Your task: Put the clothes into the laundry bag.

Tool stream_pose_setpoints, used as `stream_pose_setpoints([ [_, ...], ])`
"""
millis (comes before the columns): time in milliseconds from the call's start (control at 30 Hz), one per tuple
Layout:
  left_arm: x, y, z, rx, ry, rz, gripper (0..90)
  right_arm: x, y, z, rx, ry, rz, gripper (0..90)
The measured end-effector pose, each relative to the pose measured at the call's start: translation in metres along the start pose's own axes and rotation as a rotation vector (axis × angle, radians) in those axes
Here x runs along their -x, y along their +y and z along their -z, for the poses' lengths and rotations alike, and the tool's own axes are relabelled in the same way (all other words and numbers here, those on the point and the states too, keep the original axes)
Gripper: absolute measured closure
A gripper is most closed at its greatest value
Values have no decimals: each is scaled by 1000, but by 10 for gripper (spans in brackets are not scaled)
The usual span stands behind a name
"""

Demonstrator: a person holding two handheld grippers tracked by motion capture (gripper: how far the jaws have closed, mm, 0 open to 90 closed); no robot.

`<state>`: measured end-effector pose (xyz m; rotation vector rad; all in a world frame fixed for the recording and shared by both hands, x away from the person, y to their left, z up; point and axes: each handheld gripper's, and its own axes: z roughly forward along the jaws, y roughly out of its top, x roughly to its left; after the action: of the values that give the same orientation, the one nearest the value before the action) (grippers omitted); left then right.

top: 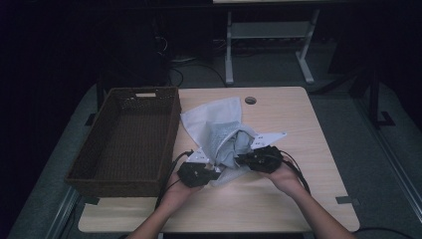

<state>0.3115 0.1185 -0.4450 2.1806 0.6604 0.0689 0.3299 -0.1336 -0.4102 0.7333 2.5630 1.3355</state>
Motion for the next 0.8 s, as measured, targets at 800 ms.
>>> stream_pose_setpoints([
  [800, 0, -2, 6, -20, -24, -5, 880, 16, 42, -87, 21, -134, -12, 843],
])
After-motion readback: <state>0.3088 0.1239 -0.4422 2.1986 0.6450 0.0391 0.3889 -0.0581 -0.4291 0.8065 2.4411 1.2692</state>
